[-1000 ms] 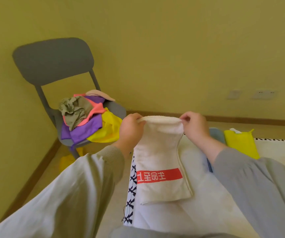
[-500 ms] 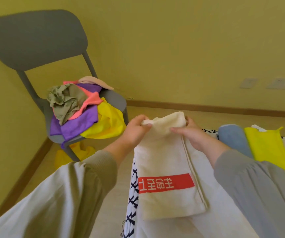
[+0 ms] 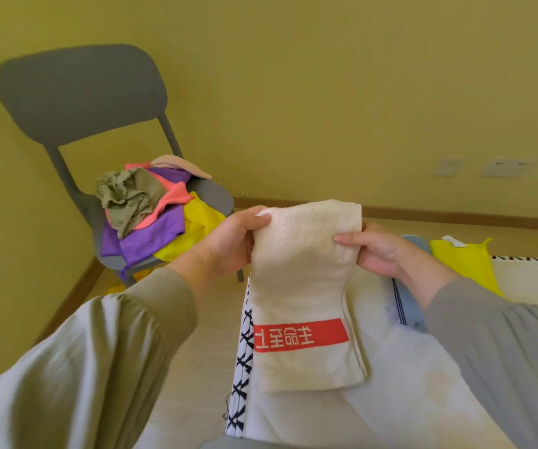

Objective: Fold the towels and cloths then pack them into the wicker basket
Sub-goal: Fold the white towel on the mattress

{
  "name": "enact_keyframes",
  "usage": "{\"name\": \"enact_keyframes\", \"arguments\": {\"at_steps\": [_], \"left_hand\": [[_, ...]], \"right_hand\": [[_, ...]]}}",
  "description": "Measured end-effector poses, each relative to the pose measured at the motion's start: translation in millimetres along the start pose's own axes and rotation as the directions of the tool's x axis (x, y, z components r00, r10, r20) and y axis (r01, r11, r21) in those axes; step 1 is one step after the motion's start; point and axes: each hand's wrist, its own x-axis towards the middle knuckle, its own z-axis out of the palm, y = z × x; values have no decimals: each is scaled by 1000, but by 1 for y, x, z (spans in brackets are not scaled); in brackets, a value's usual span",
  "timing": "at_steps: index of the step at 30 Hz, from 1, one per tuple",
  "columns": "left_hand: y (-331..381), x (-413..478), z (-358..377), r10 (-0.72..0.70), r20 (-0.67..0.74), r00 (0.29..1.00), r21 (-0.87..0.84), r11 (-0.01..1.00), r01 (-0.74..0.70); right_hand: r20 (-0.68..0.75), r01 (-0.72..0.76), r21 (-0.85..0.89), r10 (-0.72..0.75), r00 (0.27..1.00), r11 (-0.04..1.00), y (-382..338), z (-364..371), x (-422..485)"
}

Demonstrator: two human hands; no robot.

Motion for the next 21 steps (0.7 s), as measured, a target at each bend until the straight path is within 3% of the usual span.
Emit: {"name": "enact_keyframes", "arguments": {"at_steps": [3, 10, 14, 16, 18, 21], "left_hand": [[10, -14, 6, -42, 16, 999, -12, 999, 42], [38, -37, 26, -284, 129, 950, -74, 953, 295], [38, -26, 30, -349, 13, 937, 6, 937, 349], [24, -9, 27, -253, -180, 951, 93, 958, 272], [6, 10, 21, -21, -386, 922, 341, 926, 163], [-15, 29, 16, 304, -394, 867, 741, 663, 104]], "right_hand": [[39, 1, 5, -1, 999, 1000, -11, 12, -30], [112, -84, -71, 92, 989, 994, -32, 33, -81], [25, -198, -82, 200, 979, 977, -34, 29, -76], [-138, -250, -152, 230, 963, 956, -25, 20, -59], [-317, -184, -206, 113, 942, 961, -11, 10, -38], [-501, -55, -458, -206, 841, 887, 4, 2, -8]]}}
